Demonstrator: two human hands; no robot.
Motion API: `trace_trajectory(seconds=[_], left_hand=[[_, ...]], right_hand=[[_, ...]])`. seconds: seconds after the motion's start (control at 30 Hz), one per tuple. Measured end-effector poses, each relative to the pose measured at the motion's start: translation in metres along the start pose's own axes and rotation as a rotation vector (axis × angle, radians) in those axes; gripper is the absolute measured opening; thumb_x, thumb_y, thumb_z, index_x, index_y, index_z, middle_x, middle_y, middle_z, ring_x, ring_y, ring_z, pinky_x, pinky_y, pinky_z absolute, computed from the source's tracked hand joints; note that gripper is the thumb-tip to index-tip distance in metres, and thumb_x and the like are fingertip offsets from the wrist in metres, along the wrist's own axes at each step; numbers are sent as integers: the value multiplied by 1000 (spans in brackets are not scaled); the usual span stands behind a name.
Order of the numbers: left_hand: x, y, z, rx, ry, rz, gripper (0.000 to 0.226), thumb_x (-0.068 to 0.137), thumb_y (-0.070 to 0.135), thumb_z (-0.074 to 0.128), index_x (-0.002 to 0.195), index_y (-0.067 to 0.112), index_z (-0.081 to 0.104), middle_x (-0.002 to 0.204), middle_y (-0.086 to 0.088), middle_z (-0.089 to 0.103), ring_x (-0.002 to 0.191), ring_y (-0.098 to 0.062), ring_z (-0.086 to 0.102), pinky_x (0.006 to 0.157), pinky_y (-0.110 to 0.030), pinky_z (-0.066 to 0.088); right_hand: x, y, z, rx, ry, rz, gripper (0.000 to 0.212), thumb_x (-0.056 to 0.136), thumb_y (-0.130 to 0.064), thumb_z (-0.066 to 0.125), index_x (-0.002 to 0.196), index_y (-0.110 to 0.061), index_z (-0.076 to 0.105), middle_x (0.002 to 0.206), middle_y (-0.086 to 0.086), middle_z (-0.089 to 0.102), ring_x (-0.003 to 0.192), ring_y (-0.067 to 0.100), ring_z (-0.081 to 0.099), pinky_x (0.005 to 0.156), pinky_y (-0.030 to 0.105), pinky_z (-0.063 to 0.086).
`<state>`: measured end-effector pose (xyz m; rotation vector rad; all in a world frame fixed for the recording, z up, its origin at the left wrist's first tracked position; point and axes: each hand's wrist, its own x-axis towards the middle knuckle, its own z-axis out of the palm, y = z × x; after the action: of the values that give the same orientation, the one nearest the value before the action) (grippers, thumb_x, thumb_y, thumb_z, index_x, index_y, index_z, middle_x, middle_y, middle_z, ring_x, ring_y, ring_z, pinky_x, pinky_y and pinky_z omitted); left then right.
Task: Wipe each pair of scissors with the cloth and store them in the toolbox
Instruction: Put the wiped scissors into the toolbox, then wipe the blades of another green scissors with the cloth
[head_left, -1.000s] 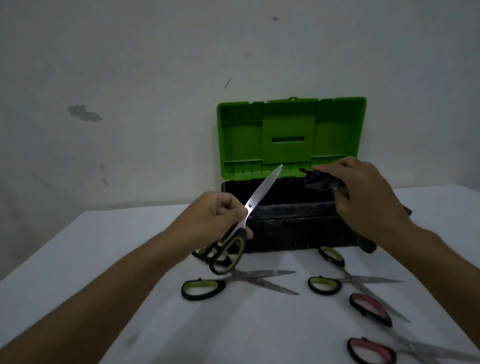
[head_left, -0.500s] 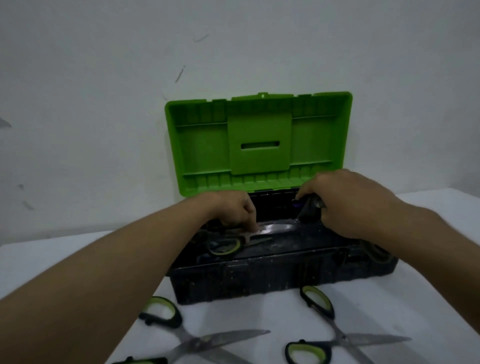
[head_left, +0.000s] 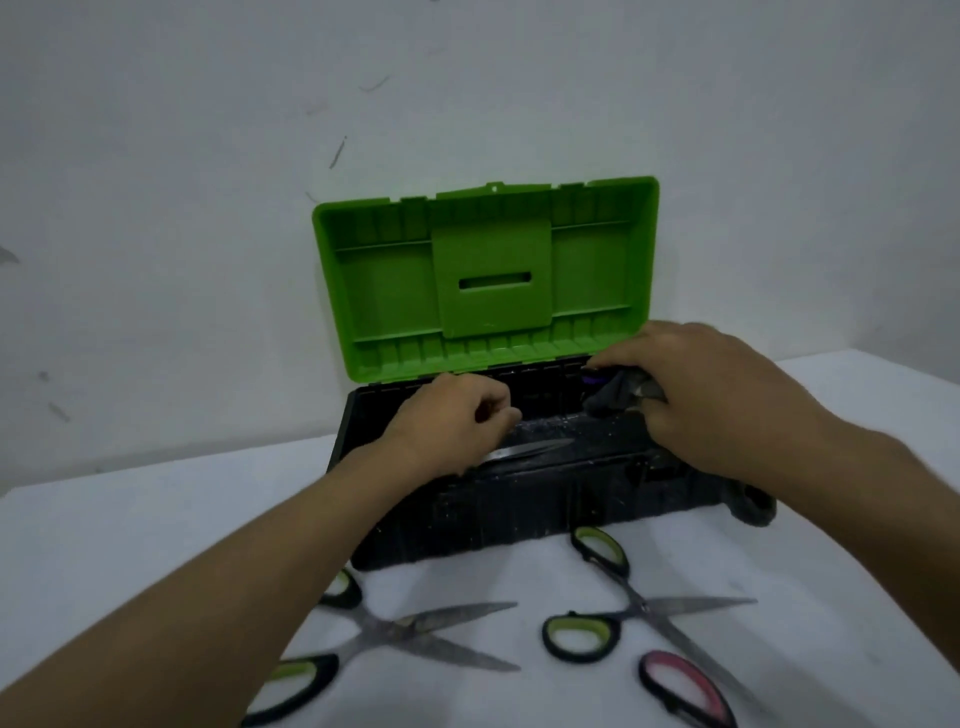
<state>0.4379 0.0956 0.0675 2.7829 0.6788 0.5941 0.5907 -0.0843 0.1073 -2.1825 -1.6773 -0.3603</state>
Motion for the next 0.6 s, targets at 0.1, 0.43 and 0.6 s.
trace_trajectory(seconds=[0.1,0.43,0.6], left_hand=[[-38,27,4,-23,35,43,53,97,47,49,54,15,49,57,-3,54,50,-23,50,50,-33,41],[-112,73,41,269,42,173,42,90,56,44,116,28,62,120,9,55,120,-19,41,89,-34,32],[-111,89,54,297,-168,162,32,92,47,48,117,29,59,118,8,56,110,-18,46,82,-33,30]], right_hand=[[-36,-4,-7,56,33,5,61,82,-3,52,132,-38,56,108,-8,54,104,22,51,84,41,48],[-123,1,22,129,52,120,59,81,-1,53,132,-33,58,114,-4,58,104,22,53,83,36,49],[-139,11,38,155,113,144,60,82,1,55,132,-31,58,114,-6,57,99,18,49,77,25,41]])
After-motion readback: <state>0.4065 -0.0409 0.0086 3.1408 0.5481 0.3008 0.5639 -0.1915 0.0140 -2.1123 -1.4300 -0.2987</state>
